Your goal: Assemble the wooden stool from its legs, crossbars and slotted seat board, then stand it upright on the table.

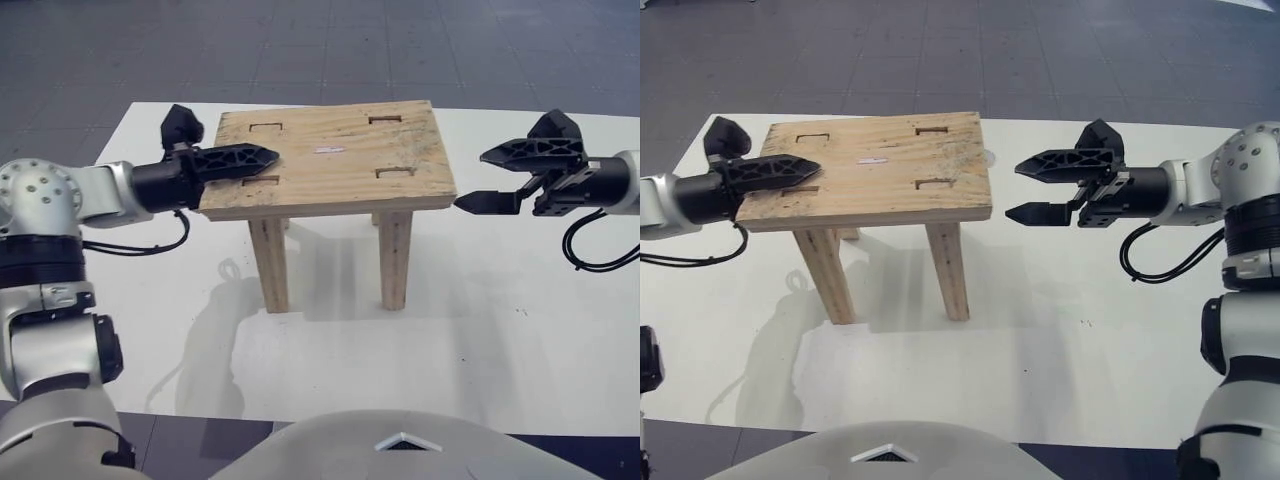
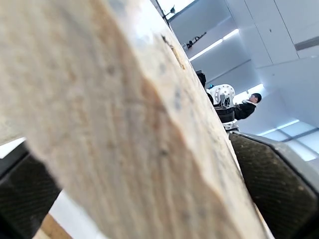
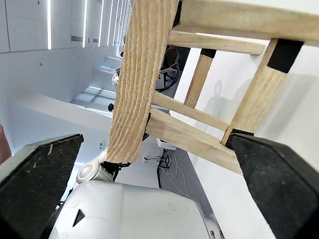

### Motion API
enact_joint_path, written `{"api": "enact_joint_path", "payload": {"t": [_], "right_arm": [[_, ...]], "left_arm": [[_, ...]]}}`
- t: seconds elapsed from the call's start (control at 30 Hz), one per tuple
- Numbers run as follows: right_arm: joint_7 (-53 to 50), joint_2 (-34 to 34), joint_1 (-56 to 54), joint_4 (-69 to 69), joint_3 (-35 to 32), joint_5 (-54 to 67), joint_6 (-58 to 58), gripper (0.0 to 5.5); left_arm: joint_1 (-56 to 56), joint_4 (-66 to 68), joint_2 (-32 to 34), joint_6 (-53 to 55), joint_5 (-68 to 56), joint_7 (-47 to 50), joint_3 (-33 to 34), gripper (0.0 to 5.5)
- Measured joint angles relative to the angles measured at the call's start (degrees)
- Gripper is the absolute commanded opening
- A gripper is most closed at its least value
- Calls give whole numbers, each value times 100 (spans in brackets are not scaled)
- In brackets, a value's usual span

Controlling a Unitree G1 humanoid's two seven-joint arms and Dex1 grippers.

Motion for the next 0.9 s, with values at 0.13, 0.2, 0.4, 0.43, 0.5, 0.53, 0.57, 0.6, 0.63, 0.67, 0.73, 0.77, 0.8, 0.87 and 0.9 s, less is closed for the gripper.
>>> {"api": "enact_joint_path", "payload": {"t": [0.13,0.2,0.4,0.43,0.5,0.53,0.57,0.6,0.63,0.67,0.73,0.77,0.8,0.87,0.9], "right_arm": [[-2,65,2,-7,0,-5,0,550],[-2,65,2,-7,-2,-8,0,550],[-26,78,99,-7,-141,-58,0,550],[-46,93,127,-8,-155,-72,0,550],[-64,134,202,-8,-163,-99,0,550],[-66,144,212,-8,-165,-101,0,550],[-66,149,214,-9,-176,-103,0,550],[-67,150,215,-15,-184,-105,0,550],[-69,151,219,-16,-187,-107,0,550],[-69,151,220,-20,-188,-113,0,550],[-69,151,221,-22,-190,-176,0,550],[-69,151,221,-22,-190,-196,0,550],[-69,151,222,-23,-191,-204,0,550],[-69,151,223,-23,-200,-211,0,550],[-69,151,224,-24,-210,-212,0,550]], "left_arm": [[-363,196,-453,-6,407,-97,-66,548],[-428,262,-440,11,554,-248,-25,548],[-798,620,-241,314,679,-572,374,548],[-852,697,-239,418,699,-597,434,548],[-863,718,-209,500,764,-693,446,548],[-862,703,-180,541,784,-723,446,548],[-846,674,-122,617,798,-774,446,548],[-807,617,-58,675,829,-848,446,548],[-747,568,29,689,843,-923,446,548],[-682,514,99,705,857,-978,444,548],[-440,471,260,748,950,-1116,431,548],[-375,476,306,766,973,-1156,429,548],[-346,486,330,785,1023,-1196,428,548],[-339,480,332,784,1105,-1253,417,548],[-315,473,341,783,1124,-1279,406,548]]}}
